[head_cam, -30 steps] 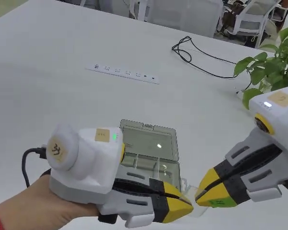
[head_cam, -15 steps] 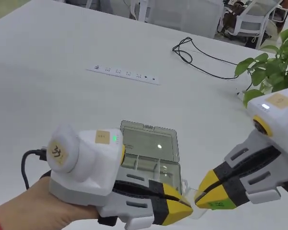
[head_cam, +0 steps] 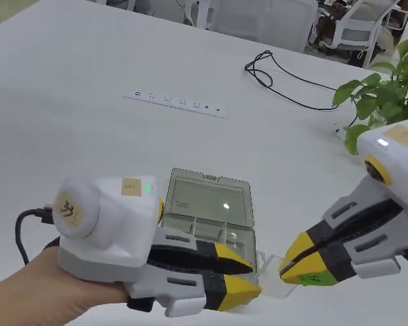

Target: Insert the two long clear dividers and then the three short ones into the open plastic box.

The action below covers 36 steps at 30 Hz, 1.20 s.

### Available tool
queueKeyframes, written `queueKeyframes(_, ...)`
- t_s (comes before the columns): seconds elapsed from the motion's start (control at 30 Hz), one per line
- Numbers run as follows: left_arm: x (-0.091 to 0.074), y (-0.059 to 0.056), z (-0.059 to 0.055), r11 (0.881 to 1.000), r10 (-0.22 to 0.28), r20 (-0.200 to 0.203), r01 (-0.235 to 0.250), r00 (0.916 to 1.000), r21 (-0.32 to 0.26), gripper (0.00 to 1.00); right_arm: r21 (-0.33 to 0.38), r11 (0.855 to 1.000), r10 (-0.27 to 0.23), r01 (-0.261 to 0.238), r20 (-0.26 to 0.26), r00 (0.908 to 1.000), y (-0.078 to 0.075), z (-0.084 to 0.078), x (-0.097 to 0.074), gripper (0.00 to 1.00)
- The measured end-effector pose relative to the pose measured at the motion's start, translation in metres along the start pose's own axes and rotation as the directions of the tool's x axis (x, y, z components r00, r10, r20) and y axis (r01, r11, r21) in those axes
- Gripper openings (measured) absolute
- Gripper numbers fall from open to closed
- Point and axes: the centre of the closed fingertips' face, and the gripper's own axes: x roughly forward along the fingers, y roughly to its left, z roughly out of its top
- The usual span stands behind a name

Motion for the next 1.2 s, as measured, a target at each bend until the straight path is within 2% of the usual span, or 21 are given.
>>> queueKeyframes(0.33, -0.02, 0.019, -0.008, 0.996, 0.086, -0.008, -0.086, 0.9963, -0.024, 0.31, 0.014, 0.997, -0.075, 0.075, -0.017, 0.997, -0.021, -0.007, -0.008, 0.03)
queueKeyframes(0.53, -0.035, 0.031, -0.013, 0.989, 0.143, -0.007, -0.143, 0.9897, -0.037, 0.45, 0.009, 0.994, -0.108, 0.108, -0.038, 0.9934, -0.032, -0.011, -0.008, 0.03)
queueKeyframes(0.67, -0.043, 0.038, -0.017, 0.984, 0.173, -0.017, -0.174, 0.9848, -0.04, 0.49, 0.003, 0.992, -0.128, 0.128, -0.057, 0.9901, -0.041, -0.015, -0.007, 0.03)
queueKeyframes(0.9, -0.054, 0.046, -0.024, 0.977, 0.206, -0.031, -0.207, 0.978, -0.039, 0.58, -0.009, 0.986, -0.169, 0.169, -0.089, 0.9816, -0.06, -0.018, -0.003, 0.03)
queueKeyframes(1.0, -0.058, 0.048, -0.029, 0.975, 0.218, -0.042, -0.22, 0.975, -0.037, 0.63, -0.023, 0.981, -0.196, 0.195, -0.114, 0.9739, -0.07, -0.024, 0.001, 0.03)
queueKeyframes(1.13, -0.062, 0.05, -0.032, 0.972, 0.229, -0.045, -0.231, 0.9724, -0.039, 0.7, -0.024, 0.98, -0.197, 0.196, -0.125, 0.9724, -0.076, -0.025, 0.008, 0.03)
queueKeyframes(1.2, -0.064, 0.052, -0.033, 0.971, 0.237, -0.043, -0.238, 0.9706, -0.037, 0.72, -0.049, 0.977, -0.212, 0.206, -0.155, 0.965, -0.081, -0.029, 0.011, 0.03)
